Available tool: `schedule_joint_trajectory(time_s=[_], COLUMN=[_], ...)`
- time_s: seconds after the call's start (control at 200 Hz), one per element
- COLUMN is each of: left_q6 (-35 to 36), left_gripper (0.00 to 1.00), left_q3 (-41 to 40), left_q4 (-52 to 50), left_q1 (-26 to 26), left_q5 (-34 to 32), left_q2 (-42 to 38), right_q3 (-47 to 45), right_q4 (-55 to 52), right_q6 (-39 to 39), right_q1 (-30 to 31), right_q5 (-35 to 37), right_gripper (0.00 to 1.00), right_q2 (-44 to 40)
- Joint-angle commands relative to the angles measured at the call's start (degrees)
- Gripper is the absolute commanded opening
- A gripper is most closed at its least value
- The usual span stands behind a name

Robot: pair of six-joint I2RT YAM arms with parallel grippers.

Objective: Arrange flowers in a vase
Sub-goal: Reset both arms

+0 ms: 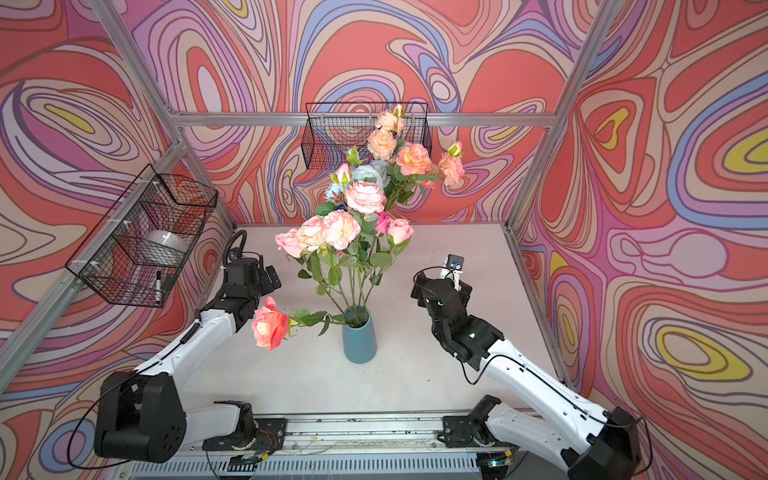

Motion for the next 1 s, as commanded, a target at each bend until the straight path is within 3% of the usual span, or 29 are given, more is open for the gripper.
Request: schedule_joint_trajectory(time_s=[0.0,0.24,0.456,0.511,0.571,0.631,0.696,0.746,0.826,0.901,0.996], left_q6=[10.71,16.57,16.49,17.52,16.22,17.14,15.50,16.36,15.89,16.63,16.07], left_gripper=[1.00,1.00,0.99,1.00,1.00,1.00,1.00,1.00,1.00,1.00,1.00], left_q3=[-5.29,-17.81,-23.53,-26.04,-22.27,-24.69,-23.02,-24.22,-23.20,-24.34,-23.48], left_q4=[12.37,34.41,48.49,59.58,46.44,56.11,48.16,54.13,49.16,54.49,50.52], left_q1=[0.24,0.45,2.06,2.14,2.42,2.84,2.84,2.84,2.67,2.67,2.69], left_q5=[-2.94,-2.82,7.09,6.91,7.84,8.38,7.47,7.22,7.17,7.02,7.18], left_q2=[2.07,6.08,10.35,14.33,11.59,14.02,11.61,13.24,11.88,13.49,12.25], right_q3=[-0.47,-5.00,-7.11,-6.88,-6.15,-5.72,-5.60,-5.55,-5.85,-6.75,-8.28], right_q4=[2.62,13.64,19.11,19.87,20.16,21.58,23.05,24.13,25.87,27.70,29.02], right_q6=[-1.63,-8.84,-11.98,-13.53,-15.26,-17.63,-19.19,-19.63,-19.44,-19.83,-19.47], right_q1=[-1.13,-3.70,-8.11,-8.98,-9.63,-10.34,-11.46,-13.48,-18.42,-24.31,-31.62], right_q5=[-0.34,-4.04,-6.61,-6.96,-6.74,-6.71,-6.97,-8.69,-14.50,-20.51,-28.03], right_gripper=[0.99,0.98,0.98,0.98,0.98,0.98,0.98,0.98,0.98,0.98,0.98], right_q2=[-1.45,-2.72,-2.45,-2.45,-2.03,-1.42,-0.98,-0.85,-0.65,0.19,1.74])
